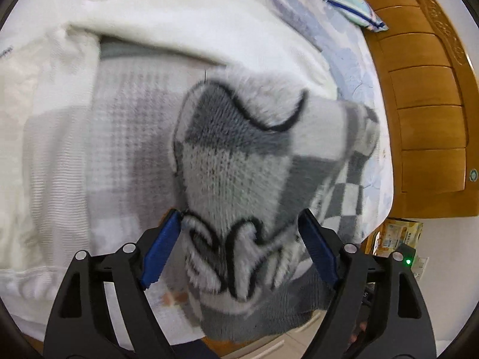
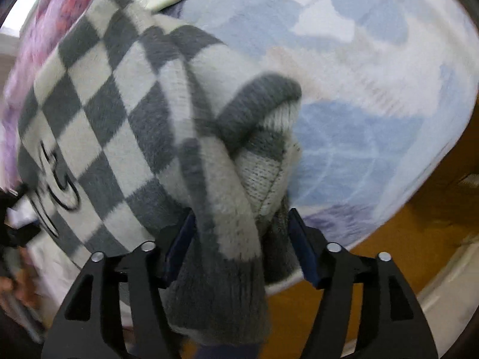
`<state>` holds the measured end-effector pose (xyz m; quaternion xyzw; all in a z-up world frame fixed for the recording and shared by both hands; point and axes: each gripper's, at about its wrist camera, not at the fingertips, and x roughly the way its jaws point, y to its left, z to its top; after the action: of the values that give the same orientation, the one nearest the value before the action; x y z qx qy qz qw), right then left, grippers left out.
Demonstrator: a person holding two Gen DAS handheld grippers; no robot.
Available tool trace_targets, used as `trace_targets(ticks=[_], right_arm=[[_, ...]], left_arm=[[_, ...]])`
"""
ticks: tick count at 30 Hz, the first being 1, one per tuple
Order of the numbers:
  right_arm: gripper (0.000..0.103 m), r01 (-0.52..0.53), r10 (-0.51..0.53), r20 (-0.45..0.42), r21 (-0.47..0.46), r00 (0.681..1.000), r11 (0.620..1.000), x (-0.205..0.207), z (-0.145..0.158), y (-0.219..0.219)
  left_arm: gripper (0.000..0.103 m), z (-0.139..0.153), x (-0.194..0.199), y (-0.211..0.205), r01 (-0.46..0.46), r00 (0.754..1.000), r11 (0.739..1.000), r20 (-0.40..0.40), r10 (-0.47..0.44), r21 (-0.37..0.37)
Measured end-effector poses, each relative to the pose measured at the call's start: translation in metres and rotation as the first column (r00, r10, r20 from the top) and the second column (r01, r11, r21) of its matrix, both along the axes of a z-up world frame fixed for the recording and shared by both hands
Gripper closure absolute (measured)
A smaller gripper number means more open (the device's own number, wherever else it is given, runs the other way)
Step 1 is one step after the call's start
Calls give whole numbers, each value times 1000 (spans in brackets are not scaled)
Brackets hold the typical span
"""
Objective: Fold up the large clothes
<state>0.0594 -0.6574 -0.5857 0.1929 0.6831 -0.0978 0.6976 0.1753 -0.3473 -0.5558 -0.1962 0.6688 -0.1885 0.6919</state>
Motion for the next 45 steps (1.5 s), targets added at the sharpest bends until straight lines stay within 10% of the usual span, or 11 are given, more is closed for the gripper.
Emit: trace_targets(ticks=[6,17,24,45], right_arm=[[39,-259,261,-21,-227,965,939,4,57,32],[37,-397,395,237,-41,888,917,38,183,170],[18,-479,473,330,-66,817,875,34,263,251],[9,-370,399,556,-171,729,913,-78,431,387]], left_arm=[[20,66,-13,31,14,993,995,116,-25,99],[13,188,-60,115,-172,961,952,258,104,255],[10,263,-94,170,-247,934,914,330,136,321],[5,448,-202,295,-287,799,885,601,10,367]])
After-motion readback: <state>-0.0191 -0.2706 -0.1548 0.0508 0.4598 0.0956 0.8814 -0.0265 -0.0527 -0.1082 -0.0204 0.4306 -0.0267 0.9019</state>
